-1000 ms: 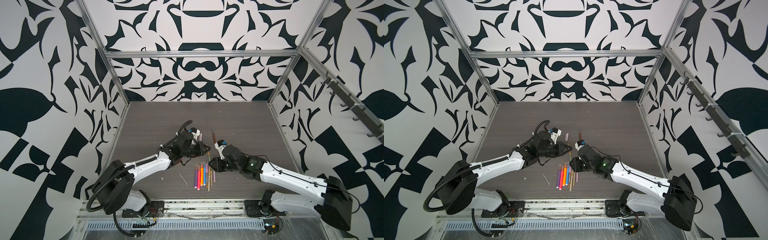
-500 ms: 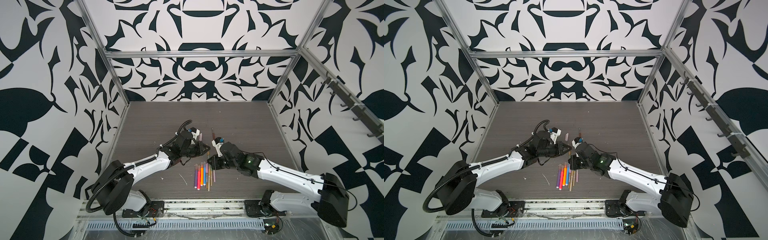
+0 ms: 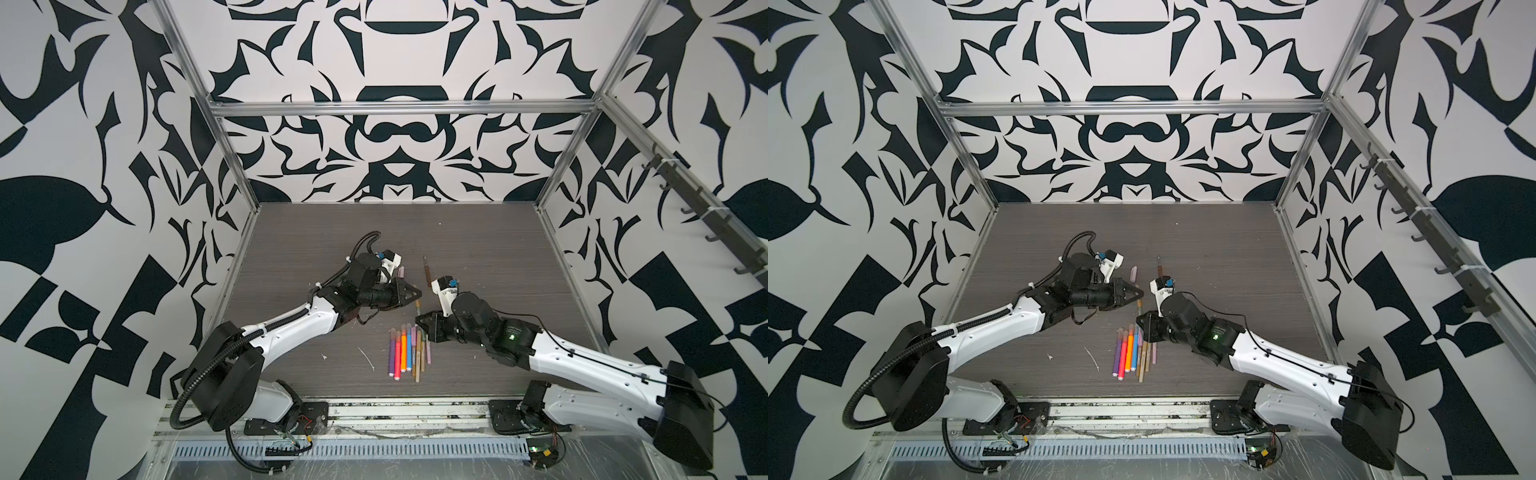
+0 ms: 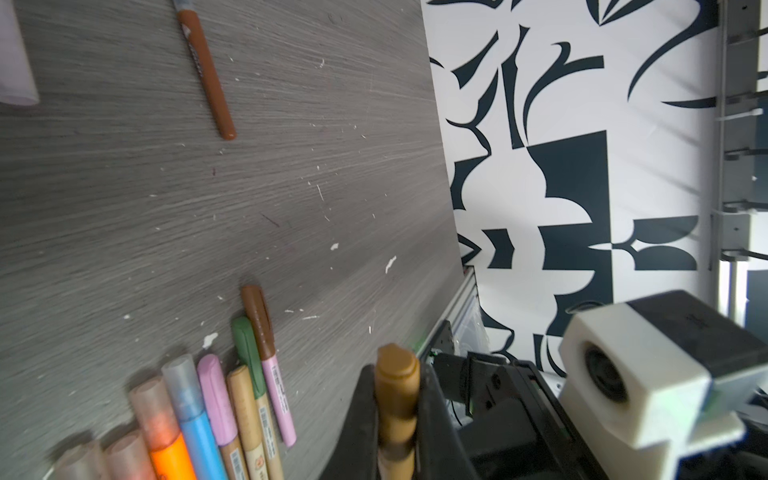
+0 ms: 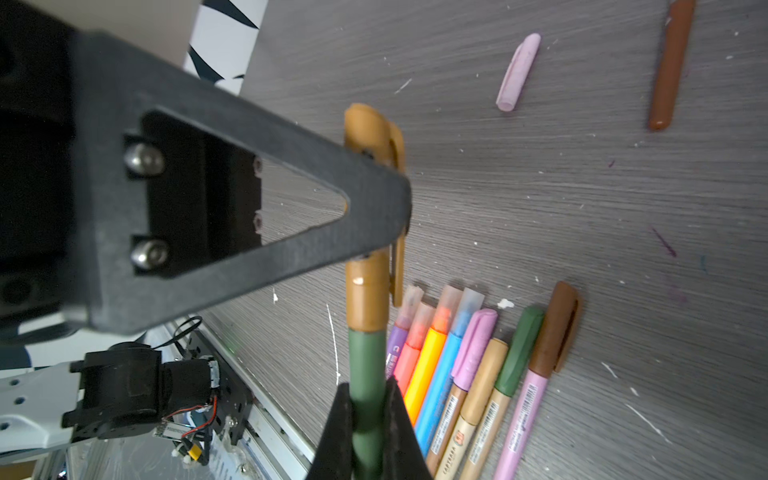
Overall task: Open the pen caps
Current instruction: 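Pull the tan cap off with the left gripper while the right draws the pen away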
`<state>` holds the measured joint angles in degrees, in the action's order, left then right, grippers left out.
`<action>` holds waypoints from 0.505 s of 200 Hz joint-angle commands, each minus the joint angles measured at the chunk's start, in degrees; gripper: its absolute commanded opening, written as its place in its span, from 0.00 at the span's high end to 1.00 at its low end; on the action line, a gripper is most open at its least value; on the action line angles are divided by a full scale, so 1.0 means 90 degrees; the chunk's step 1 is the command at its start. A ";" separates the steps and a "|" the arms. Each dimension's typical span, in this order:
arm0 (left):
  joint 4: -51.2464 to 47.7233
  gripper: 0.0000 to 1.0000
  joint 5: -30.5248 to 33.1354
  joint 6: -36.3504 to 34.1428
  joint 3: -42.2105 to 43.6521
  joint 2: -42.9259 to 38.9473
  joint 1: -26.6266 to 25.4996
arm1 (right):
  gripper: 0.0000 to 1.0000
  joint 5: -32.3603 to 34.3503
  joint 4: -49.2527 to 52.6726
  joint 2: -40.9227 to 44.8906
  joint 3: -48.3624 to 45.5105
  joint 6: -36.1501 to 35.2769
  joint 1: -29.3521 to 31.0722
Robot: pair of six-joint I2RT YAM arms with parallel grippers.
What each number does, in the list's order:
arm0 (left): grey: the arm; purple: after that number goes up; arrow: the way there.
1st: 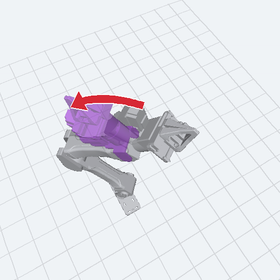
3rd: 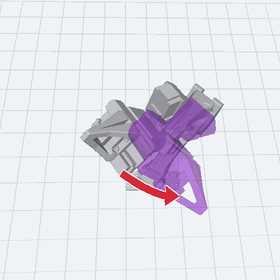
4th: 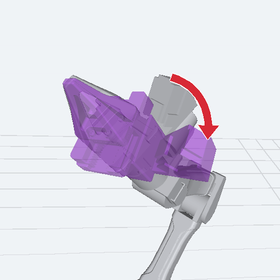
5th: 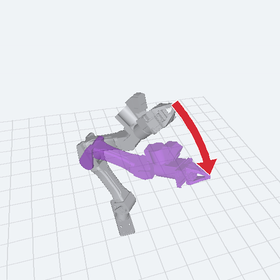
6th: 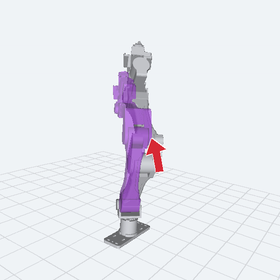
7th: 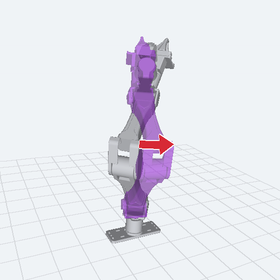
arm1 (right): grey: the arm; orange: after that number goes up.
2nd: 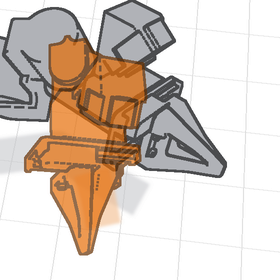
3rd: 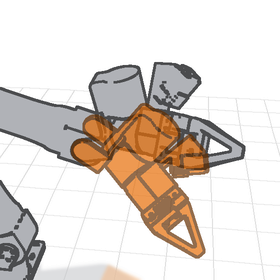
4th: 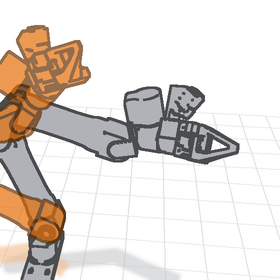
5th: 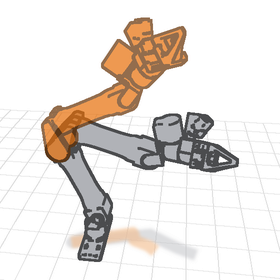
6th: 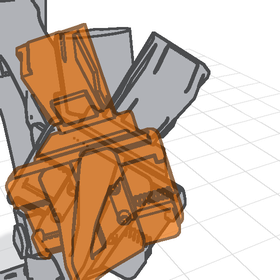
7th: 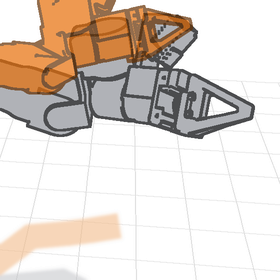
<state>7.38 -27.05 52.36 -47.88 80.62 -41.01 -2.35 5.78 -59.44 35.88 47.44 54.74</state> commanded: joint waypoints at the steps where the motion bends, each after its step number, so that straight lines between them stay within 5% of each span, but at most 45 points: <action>1: -0.0079 1.00 0.0830 -0.0331 -0.0249 -0.0113 0.0670 | 1.00 0.0017 0.0892 0.0262 -0.0382 0.0403 0.0267; 101: -0.0879 1.00 0.1096 -0.1081 -0.1262 0.0272 0.2100 | 1.00 0.0357 0.0452 0.0237 -0.0782 0.0875 0.1100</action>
<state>0.27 -21.28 45.76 -56.84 81.30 -24.80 0.49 7.81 -57.84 29.32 53.10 63.77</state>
